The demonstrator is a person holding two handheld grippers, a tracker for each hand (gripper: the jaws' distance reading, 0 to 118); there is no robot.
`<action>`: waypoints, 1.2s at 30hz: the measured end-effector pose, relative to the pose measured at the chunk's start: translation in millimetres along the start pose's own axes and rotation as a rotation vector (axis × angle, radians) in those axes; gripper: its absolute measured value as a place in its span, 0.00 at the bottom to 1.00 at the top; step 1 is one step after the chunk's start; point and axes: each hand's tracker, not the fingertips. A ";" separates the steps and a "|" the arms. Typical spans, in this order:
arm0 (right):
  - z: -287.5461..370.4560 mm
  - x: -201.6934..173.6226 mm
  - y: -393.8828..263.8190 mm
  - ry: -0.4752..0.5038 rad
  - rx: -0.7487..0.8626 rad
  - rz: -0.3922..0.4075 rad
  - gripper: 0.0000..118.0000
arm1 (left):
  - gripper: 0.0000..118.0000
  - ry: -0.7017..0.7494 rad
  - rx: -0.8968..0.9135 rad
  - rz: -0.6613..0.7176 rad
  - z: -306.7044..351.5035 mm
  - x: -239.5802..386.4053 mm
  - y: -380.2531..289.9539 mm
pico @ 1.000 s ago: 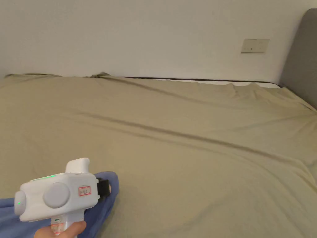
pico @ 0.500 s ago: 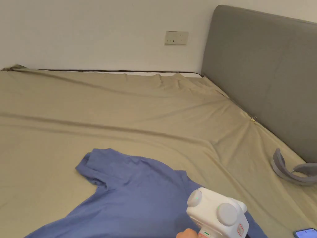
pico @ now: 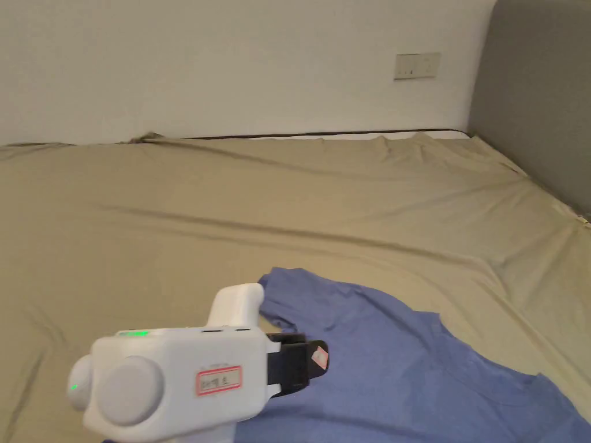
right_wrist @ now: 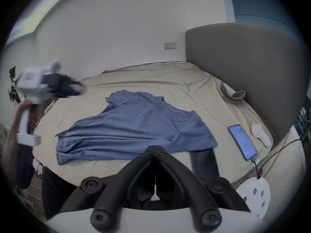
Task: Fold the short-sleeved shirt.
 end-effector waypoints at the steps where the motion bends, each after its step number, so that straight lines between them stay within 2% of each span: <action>1: -4.8 -5.8 0.8 0.024 0.000 0.007 0.02 | 0.00 0.097 0.061 -0.024 44.3 -3.2 -13.2; 2: -9.1 -10.6 1.7 0.044 -0.003 0.010 0.02 | 0.00 0.187 0.125 -0.022 74.9 -4.2 -24.4; 3: -14.4 -15.4 3.9 0.070 -0.013 0.016 0.02 | 0.00 0.381 0.154 -0.024 105.4 -10.4 -36.9; 6: -25.0 -34.4 7.9 0.108 -0.023 0.059 0.02 | 0.00 0.639 0.148 0.064 158.0 -36.0 -64.3; 7: -26.7 -39.5 8.8 0.115 -0.023 0.066 0.02 | 0.00 0.691 0.144 0.094 164.6 -47.5 -69.9; 9: -31.1 -49.0 11.5 0.161 -0.030 0.068 0.02 | 0.00 0.695 0.112 0.192 158.9 -78.0 -74.3; 11: -33.4 -56.3 12.6 0.174 -0.031 0.077 0.02 | 0.00 0.691 0.087 0.225 140.3 -106.6 -75.0; 12: -35.4 -60.1 13.2 0.177 -0.033 0.085 0.02 | 0.05 0.703 0.083 0.262 125.8 -132.1 -71.3; 13: -38.2 -62.9 13.8 0.181 -0.038 0.088 0.02 | 0.42 0.692 0.074 0.324 110.9 -155.0 -70.2; 14: -41.0 -64.7 14.2 0.184 -0.046 0.090 0.02 | 0.85 0.681 0.050 0.381 94.2 -177.3 -70.4; 16: -46.0 -67.9 13.3 0.179 -0.065 0.098 0.02 | 0.86 0.723 -0.053 0.443 61.7 -217.6 -71.6; 20: -55.8 -69.5 12.2 0.153 -0.105 0.113 0.02 | 0.86 0.812 -0.236 0.357 10.8 -254.2 -89.1; 21: -57.5 -69.3 12.6 0.151 -0.110 0.114 0.02 | 0.86 0.821 -0.218 0.291 7.3 -248.0 -92.1; 22: -59.0 -69.1 12.5 0.149 -0.111 0.114 0.02 | 0.72 0.853 -0.157 0.187 7.8 -229.5 -89.7; 23: -61.4 -68.9 12.3 0.149 -0.115 0.114 0.02 | 0.36 0.902 -0.172 0.113 5.3 -221.1 -90.3; 24: -65.4 -69.0 13.0 0.152 -0.120 0.113 0.02 | 0.11 0.856 -0.192 0.088 3.6 -215.1 -93.1; 25: -70.9 -69.3 14.1 0.162 -0.126 0.113 0.02 | 0.03 0.779 -0.135 0.150 7.3 -213.0 -92.6; 27: -82.0 -71.8 18.8 0.177 -0.134 0.125 0.02 | 0.03 0.726 -0.144 0.267 5.8 -214.0 -94.1; 29: -98.7 -74.0 34.2 0.190 -0.125 0.157 0.02 | 0.03 0.784 -0.145 0.193 6.1 -207.9 -95.9; 32: -139.1 -74.6 82.6 0.203 -0.061 0.230 0.02 | 0.03 0.708 -0.100 0.283 17.5 -201.1 -94.7; 34: -179.9 -73.0 124.4 0.168 0.012 0.260 0.03 | 0.03 0.679 -0.070 0.312 24.8 -194.7 -95.6; 35: -207.0 -70.8 146.8 0.148 0.006 0.270 0.20 | 0.03 0.676 -0.059 0.320 26.9 -191.7 -94.7; 36: -241.6 -70.3 171.0 0.140 -0.039 0.280 0.59 | 0.03 0.670 -0.043 0.324 29.8 -189.2 -94.6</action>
